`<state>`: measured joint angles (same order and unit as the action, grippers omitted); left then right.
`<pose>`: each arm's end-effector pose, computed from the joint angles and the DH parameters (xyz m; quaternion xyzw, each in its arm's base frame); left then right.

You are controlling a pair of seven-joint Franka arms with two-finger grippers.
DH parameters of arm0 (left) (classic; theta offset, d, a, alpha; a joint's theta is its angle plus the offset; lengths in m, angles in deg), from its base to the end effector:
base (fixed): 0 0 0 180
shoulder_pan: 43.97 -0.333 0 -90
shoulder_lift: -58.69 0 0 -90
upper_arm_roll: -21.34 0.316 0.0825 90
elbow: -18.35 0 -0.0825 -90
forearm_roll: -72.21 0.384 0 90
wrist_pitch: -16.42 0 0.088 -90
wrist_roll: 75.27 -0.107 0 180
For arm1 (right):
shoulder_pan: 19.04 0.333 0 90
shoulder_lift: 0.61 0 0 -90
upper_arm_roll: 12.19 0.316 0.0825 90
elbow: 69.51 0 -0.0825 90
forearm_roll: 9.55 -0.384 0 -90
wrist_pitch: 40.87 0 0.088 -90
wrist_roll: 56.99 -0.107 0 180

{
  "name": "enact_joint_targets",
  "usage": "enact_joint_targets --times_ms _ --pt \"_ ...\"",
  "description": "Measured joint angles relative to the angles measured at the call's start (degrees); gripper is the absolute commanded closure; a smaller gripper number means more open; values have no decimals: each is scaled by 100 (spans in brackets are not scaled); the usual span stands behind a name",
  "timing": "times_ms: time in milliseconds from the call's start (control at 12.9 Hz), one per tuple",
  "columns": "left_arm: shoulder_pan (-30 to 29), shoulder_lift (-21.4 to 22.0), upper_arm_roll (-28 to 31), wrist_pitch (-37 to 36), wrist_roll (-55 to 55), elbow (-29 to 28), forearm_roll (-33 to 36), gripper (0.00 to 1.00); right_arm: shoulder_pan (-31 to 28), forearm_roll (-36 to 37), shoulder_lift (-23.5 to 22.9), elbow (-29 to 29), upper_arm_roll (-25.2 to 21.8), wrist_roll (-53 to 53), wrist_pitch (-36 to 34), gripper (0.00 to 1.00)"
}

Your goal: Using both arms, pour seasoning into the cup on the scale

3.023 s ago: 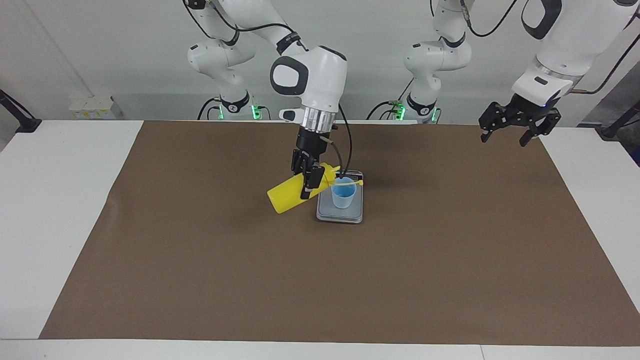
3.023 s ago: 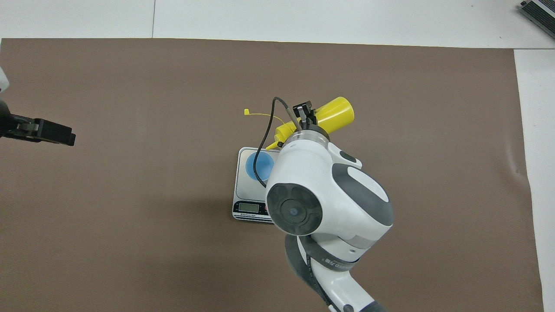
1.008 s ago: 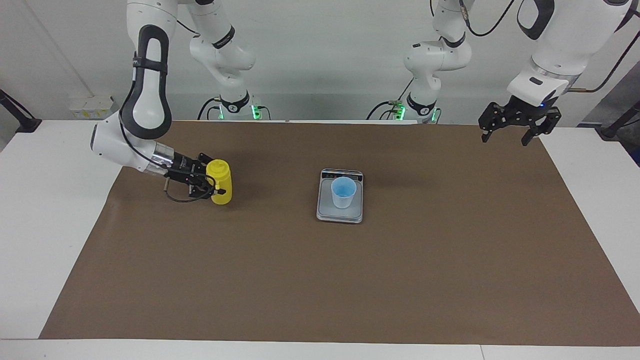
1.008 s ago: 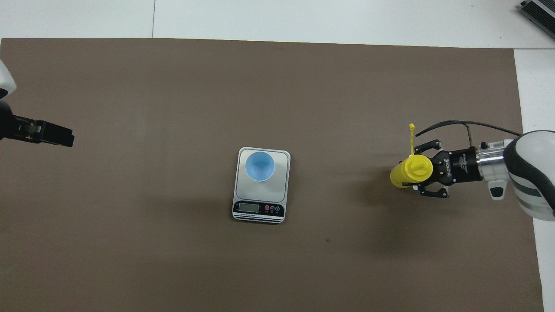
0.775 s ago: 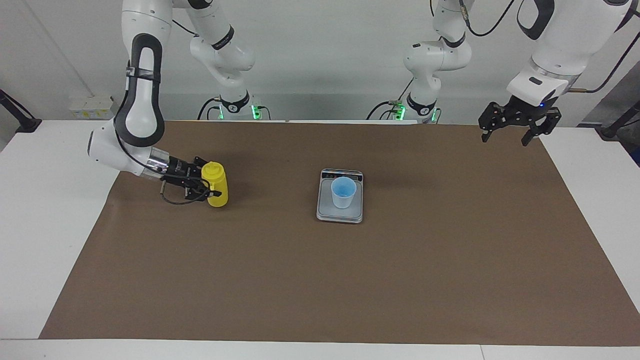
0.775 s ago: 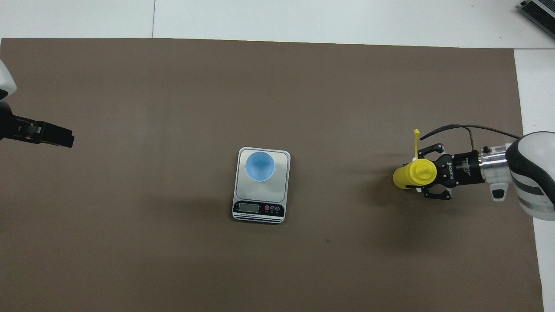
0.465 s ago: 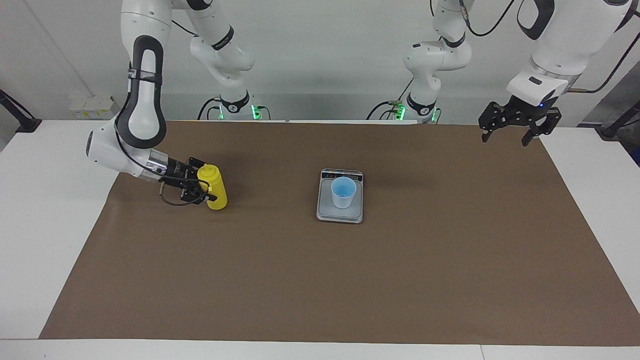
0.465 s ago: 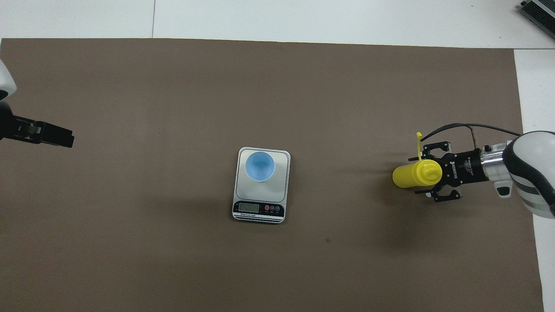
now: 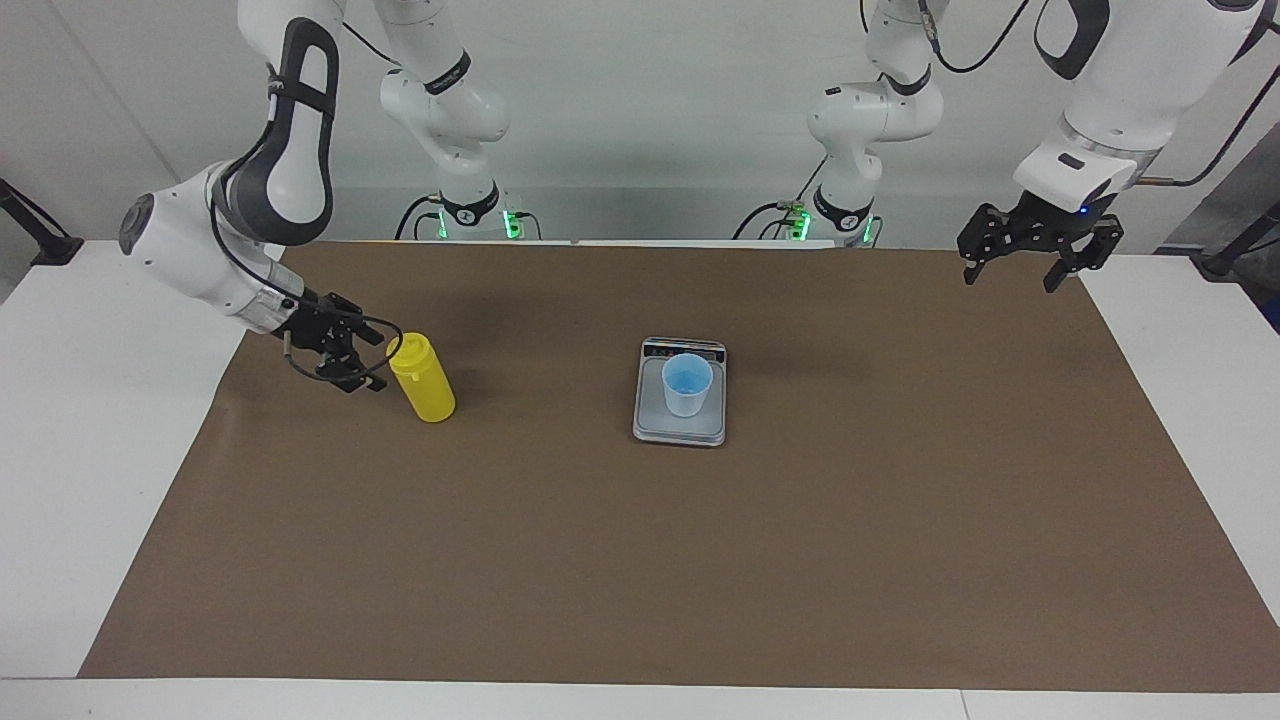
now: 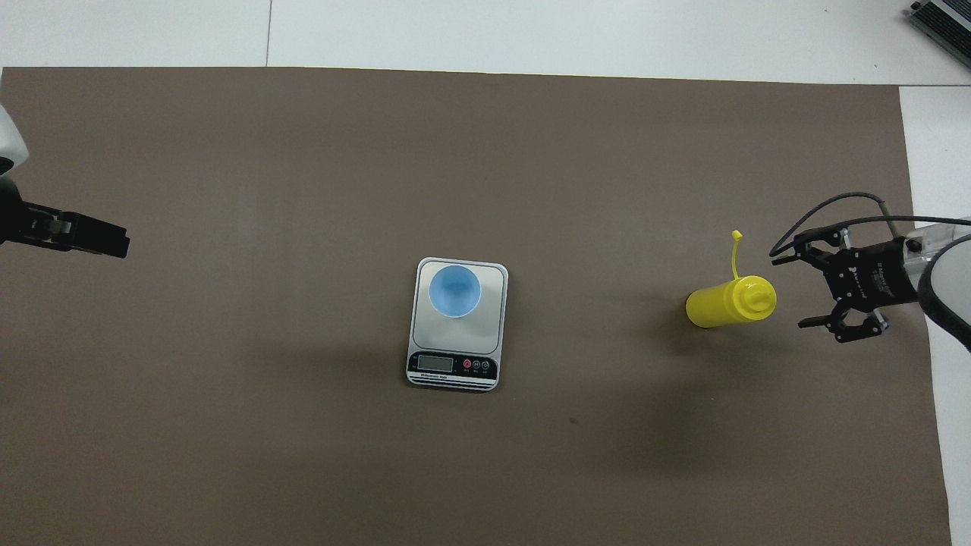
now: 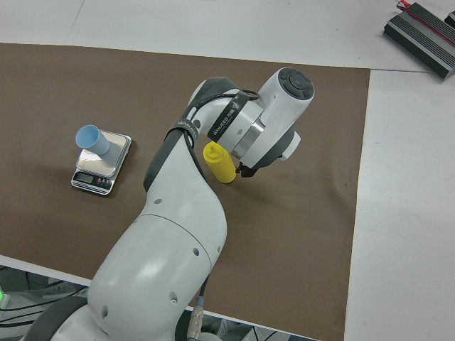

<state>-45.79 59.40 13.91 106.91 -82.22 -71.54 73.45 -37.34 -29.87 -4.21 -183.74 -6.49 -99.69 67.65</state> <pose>0.5493 -0.0521 0.6330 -0.9939 0.1093 -0.0112 0.0118 0.5441 -0.0961 0.4214 -0.8365 0.5164 0.1201 0.1388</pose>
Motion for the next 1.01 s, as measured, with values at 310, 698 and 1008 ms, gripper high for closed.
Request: enact_joint_targets --times_ms 310,698,1008 --pt "-2 0 4 32 0 -3 0 0 746 1278 350 282 31 1301 27 0" --pt "-110 -2 -11 43 0 -3 -6 0 1679 2315 444 1137 54 2106 -235 0" --pt "-321 -7 -237 44 0 -6 -12 0 1895 2348 290 2049 53 2534 -956 0"
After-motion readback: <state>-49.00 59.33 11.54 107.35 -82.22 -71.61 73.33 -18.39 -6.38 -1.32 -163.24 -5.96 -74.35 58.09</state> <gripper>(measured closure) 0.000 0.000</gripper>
